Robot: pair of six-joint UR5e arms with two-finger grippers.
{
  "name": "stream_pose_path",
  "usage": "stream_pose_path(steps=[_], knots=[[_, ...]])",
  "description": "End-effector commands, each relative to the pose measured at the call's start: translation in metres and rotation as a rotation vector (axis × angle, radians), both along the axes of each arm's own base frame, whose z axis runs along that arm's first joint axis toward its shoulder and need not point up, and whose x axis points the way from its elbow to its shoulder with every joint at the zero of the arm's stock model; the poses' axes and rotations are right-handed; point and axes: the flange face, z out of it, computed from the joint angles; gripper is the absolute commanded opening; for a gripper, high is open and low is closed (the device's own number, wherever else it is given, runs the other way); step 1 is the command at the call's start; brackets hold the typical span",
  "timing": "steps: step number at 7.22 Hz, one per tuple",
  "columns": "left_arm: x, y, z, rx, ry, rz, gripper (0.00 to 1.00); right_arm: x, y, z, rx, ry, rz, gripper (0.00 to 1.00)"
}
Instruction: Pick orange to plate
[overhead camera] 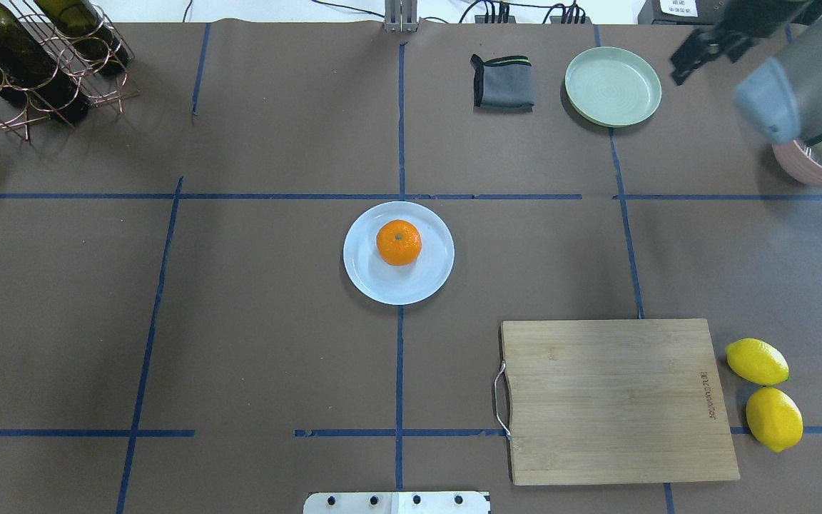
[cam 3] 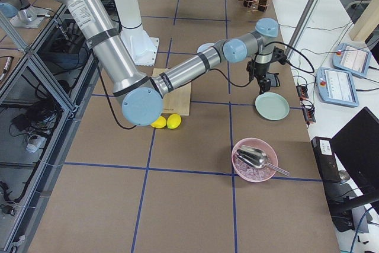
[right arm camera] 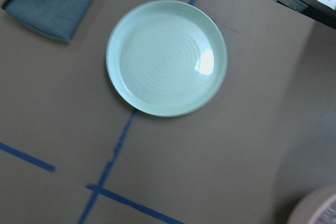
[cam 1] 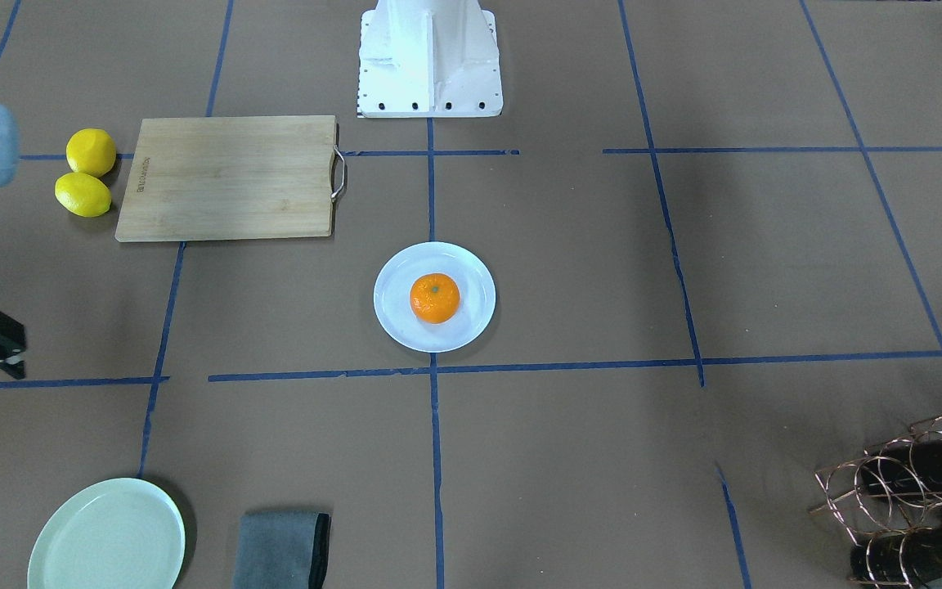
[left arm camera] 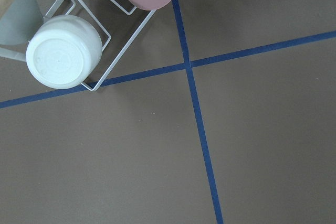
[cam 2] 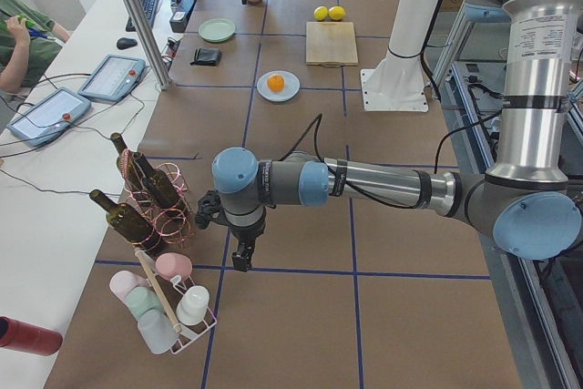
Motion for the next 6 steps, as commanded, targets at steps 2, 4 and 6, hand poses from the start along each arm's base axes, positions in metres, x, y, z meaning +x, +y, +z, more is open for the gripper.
stream_pose_path(steps=[2, 4, 6], knots=[[0.0, 0.008, 0.008, -0.014, 0.012, 0.001, 1.0, 0.114, 0.105, 0.192, -0.104, 0.04, 0.071, 1.0], [0.001, 0.009, 0.005, -0.013, 0.074, -0.008, 1.0, 0.163, 0.158, 0.252, -0.116, 0.018, 0.157, 1.0], [0.006, 0.01, 0.002, -0.018, 0.141, -0.01, 1.0, 0.164, 0.161, 0.253, -0.149, 0.009, 0.161, 1.0]])
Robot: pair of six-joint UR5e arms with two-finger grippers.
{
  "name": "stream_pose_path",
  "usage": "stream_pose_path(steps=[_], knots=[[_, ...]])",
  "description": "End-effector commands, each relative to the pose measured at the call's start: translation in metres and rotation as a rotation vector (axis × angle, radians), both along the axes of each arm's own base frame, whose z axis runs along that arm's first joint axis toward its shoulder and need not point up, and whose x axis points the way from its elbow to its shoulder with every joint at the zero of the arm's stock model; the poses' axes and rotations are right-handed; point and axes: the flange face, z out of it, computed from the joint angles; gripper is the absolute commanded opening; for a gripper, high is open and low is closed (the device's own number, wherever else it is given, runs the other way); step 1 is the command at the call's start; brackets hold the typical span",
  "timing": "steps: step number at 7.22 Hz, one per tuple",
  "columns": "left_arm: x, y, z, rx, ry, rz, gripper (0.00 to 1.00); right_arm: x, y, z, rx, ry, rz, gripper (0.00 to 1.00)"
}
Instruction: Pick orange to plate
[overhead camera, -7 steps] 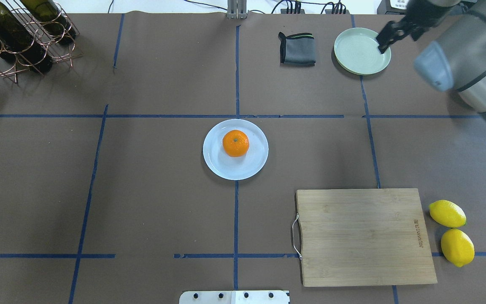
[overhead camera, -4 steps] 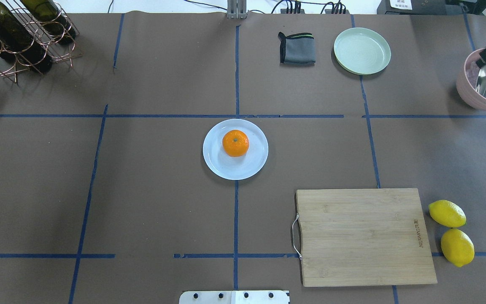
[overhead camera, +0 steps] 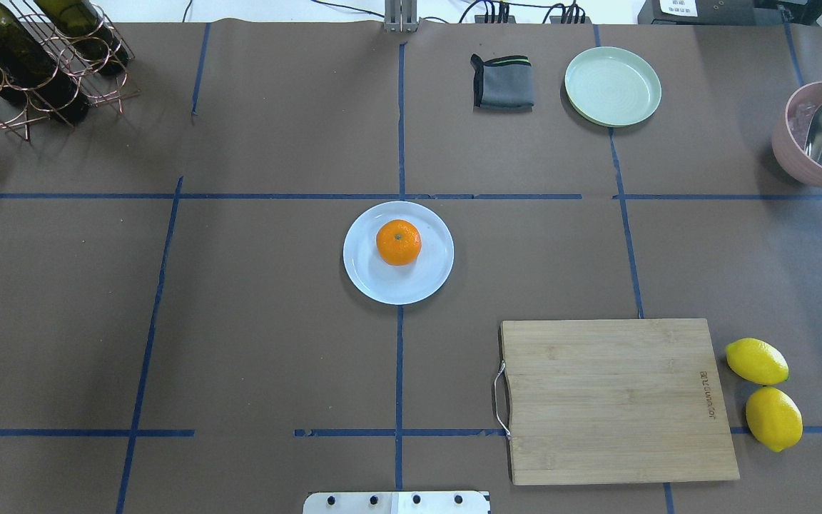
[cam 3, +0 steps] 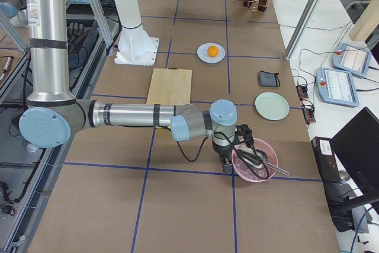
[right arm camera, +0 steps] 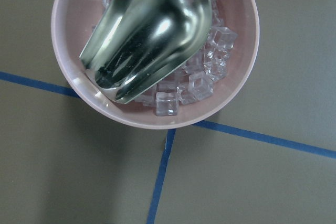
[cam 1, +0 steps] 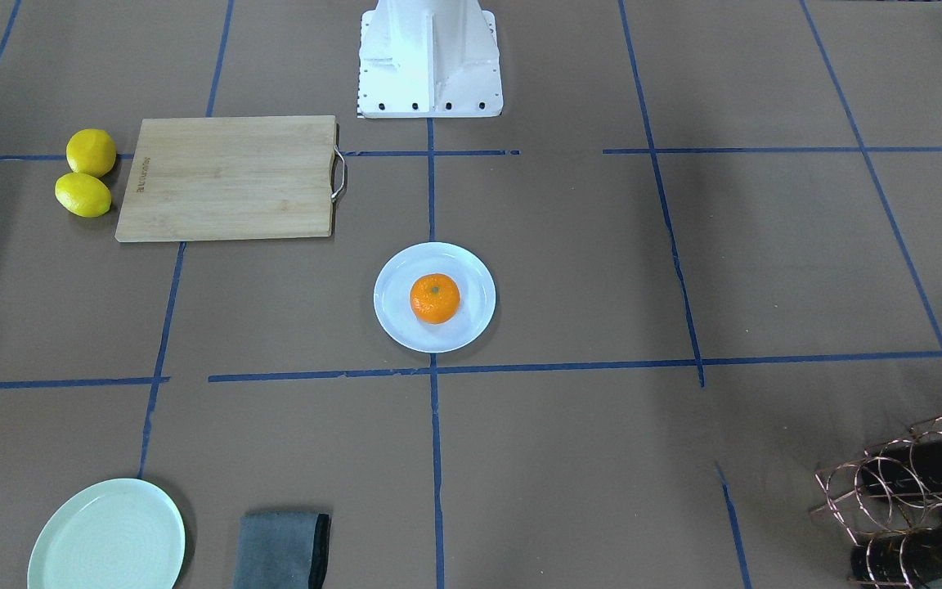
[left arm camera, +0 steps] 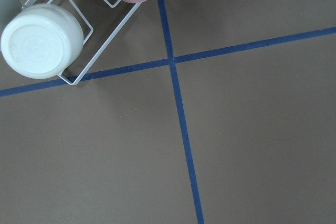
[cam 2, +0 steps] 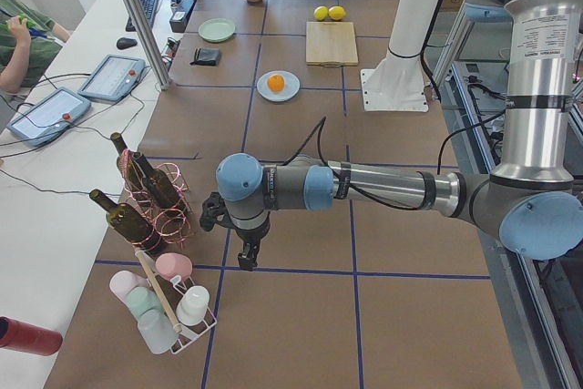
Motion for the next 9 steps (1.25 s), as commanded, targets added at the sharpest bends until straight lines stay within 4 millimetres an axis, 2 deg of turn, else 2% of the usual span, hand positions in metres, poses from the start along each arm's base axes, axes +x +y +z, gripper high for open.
stream_pose_path(steps=[1, 2, 3, 4, 5, 6, 7, 9], knots=[[0.002, 0.004, -0.001, -0.001, 0.039, -0.002, 1.0, 0.008, 0.009, 0.01, -0.029, 0.001, -0.014, 1.0], [0.002, 0.004, -0.004, 0.005, 0.039, -0.002, 1.0, 0.022, 0.021, 0.016, -0.003, -0.024, -0.041, 1.0], [0.002, 0.005, -0.003, 0.003, 0.039, -0.002, 1.0, 0.024, 0.032, 0.009, -0.013, -0.069, -0.04, 1.0], [0.001, 0.008, -0.006, 0.009, 0.037, -0.005, 1.0, 0.026, 0.033, -0.004, -0.048, -0.068, -0.034, 1.0], [0.001, 0.026, -0.016, 0.028, 0.037, -0.006, 1.0, 0.027, 0.034, -0.009, -0.052, -0.064, -0.032, 1.0], [0.0, 0.035, -0.018, 0.032, 0.027, -0.006, 1.0, 0.026, 0.035, -0.009, -0.051, -0.062, -0.034, 1.0], [0.0, 0.036, -0.009, 0.014, 0.023, -0.006, 1.0, 0.026, 0.035, -0.009, -0.051, -0.061, -0.033, 1.0], [0.0, 0.037, -0.005, 0.005, 0.019, -0.007, 1.0, 0.027, 0.034, -0.007, -0.056, -0.059, -0.027, 1.0]])
